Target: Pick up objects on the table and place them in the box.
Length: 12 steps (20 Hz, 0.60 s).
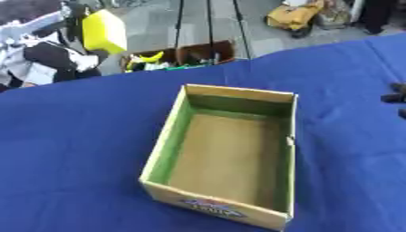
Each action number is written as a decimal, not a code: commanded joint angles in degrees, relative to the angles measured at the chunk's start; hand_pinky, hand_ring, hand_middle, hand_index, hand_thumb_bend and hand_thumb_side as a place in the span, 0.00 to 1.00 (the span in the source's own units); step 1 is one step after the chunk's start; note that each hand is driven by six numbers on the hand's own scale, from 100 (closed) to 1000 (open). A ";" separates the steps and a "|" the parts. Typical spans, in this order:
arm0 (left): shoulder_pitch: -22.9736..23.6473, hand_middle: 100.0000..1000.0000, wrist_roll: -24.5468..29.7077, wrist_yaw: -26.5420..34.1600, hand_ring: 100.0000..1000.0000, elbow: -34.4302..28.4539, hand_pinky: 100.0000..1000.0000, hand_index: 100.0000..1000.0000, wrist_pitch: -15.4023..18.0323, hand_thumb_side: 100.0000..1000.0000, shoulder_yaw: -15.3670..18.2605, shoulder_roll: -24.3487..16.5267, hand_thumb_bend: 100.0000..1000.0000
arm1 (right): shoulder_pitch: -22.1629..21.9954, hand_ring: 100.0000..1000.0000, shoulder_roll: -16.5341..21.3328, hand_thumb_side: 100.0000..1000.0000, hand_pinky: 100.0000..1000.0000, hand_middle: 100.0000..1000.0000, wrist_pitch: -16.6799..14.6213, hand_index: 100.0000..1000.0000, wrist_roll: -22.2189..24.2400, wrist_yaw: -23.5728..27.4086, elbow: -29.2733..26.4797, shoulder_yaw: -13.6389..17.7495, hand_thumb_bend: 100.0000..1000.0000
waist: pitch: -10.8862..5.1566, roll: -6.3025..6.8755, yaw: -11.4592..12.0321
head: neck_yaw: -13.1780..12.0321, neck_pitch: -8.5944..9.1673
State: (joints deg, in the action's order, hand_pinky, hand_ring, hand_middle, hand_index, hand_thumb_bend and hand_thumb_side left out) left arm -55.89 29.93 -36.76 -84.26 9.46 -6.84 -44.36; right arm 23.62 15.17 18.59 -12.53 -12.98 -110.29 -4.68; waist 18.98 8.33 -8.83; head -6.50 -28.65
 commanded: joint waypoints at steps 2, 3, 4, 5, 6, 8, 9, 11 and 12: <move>-2.28 0.38 2.15 1.08 0.39 -2.85 0.03 0.49 -0.88 0.49 -1.27 2.14 0.00 | 0.22 1.00 -0.27 0.96 0.92 0.68 -0.21 0.84 -0.10 -0.61 -1.46 -0.19 0.00 | -1.72 -0.45 0.11 | 0.23 -0.66; -2.53 0.38 2.59 1.20 0.39 -3.21 0.03 0.49 -0.88 0.49 -1.85 3.06 0.00 | 0.24 1.00 -0.36 0.96 0.92 0.68 -0.21 0.84 -0.12 -0.63 -1.48 -0.22 0.00 | -1.76 -0.49 0.10 | 0.59 -1.01; -2.75 0.38 3.03 1.29 0.39 -3.53 0.03 0.49 -0.87 0.49 -2.44 3.96 0.00 | 0.29 1.00 -0.45 0.96 0.92 0.68 -0.23 0.84 -0.12 -0.65 -1.51 -0.26 0.00 | -1.80 -0.53 0.10 | 1.05 -1.49; -2.92 0.38 3.45 1.40 0.39 -3.81 0.03 0.49 -0.84 0.49 -2.97 4.71 0.00 | 0.36 1.00 -0.52 0.96 0.92 0.68 -0.25 0.84 -0.11 -0.68 -1.55 -0.30 0.00 | -1.81 -0.55 0.09 | 1.50 -1.95; -3.04 0.38 3.88 1.60 0.39 -4.08 0.03 0.49 -0.76 0.49 -3.48 5.40 0.00 | 0.44 1.00 -0.60 0.96 0.92 0.68 -0.27 0.84 -0.09 -0.71 -1.58 -0.33 0.00 | -1.82 -0.55 0.04 | 1.93 -2.43; -3.29 0.38 4.80 2.18 0.39 -4.52 0.03 0.49 -0.55 0.49 -4.48 6.51 0.00 | 0.59 1.00 -0.73 0.96 0.92 0.68 -0.31 0.84 -0.04 -0.76 -1.65 -0.42 0.00 | -1.81 -0.52 -0.04 | 2.62 -3.13; -3.43 0.38 5.25 2.65 0.39 -4.65 0.03 0.49 -0.47 0.49 -4.93 7.00 0.00 | 0.64 1.00 -0.77 0.96 0.92 0.68 -0.32 0.84 0.01 -0.78 -1.66 -0.47 0.00 | -1.79 -0.50 -0.08 | 2.84 -3.36; -3.76 0.38 6.22 3.62 0.39 -4.64 0.02 0.49 -0.46 0.49 -5.69 7.90 0.00 | 0.68 1.00 -0.85 0.96 0.92 0.68 -0.33 0.84 0.10 -0.81 -1.68 -0.56 0.00 | -1.78 -0.46 -0.11 | 3.01 -3.59; -3.99 0.38 6.71 4.03 0.40 -4.50 0.03 0.49 -0.48 0.49 -6.06 8.42 0.00 | 0.68 1.00 -0.90 0.96 0.92 0.68 -0.34 0.84 0.11 -0.83 -1.69 -0.57 0.00 | -1.79 -0.45 -0.13 | 3.00 -3.61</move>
State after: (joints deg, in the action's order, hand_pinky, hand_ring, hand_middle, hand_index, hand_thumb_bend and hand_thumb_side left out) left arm -58.46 36.03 -33.48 -88.03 8.95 -12.97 -35.36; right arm 23.66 14.28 18.43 -12.44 -13.09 -110.61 -5.07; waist 18.64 8.31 -8.98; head -3.70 -31.72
